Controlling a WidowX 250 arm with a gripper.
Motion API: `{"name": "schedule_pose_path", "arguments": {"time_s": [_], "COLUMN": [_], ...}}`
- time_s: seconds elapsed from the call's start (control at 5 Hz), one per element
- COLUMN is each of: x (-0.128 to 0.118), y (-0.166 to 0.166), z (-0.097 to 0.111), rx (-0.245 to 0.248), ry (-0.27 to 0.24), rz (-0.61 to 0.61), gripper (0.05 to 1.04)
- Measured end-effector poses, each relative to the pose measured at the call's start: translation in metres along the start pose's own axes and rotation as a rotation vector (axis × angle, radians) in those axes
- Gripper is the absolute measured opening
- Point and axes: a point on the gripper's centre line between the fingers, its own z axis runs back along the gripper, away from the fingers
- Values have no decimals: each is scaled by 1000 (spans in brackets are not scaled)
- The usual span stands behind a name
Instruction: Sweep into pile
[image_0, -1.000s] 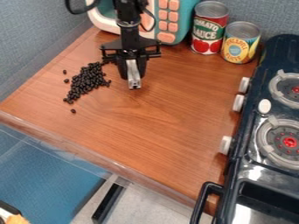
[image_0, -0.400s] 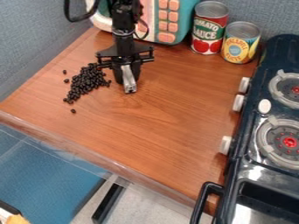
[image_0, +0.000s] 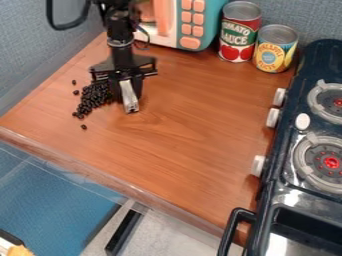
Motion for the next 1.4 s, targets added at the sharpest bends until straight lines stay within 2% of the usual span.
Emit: {"name": "schedule_pose_path", "arguments": {"time_s": [0.4,0.8,1.0,1.2,1.4], "x": [-14,-18,-18,-31,-44], "y": [16,22,4,-29,-37], "z": [5,4,23,49,51], "rx": [9,10,-63,-155,-171], "ry": [20,7,-35,-96,-106], "rz": [28,25,-74,-300,-480], "gripper": [385,385,385,385,385]}}
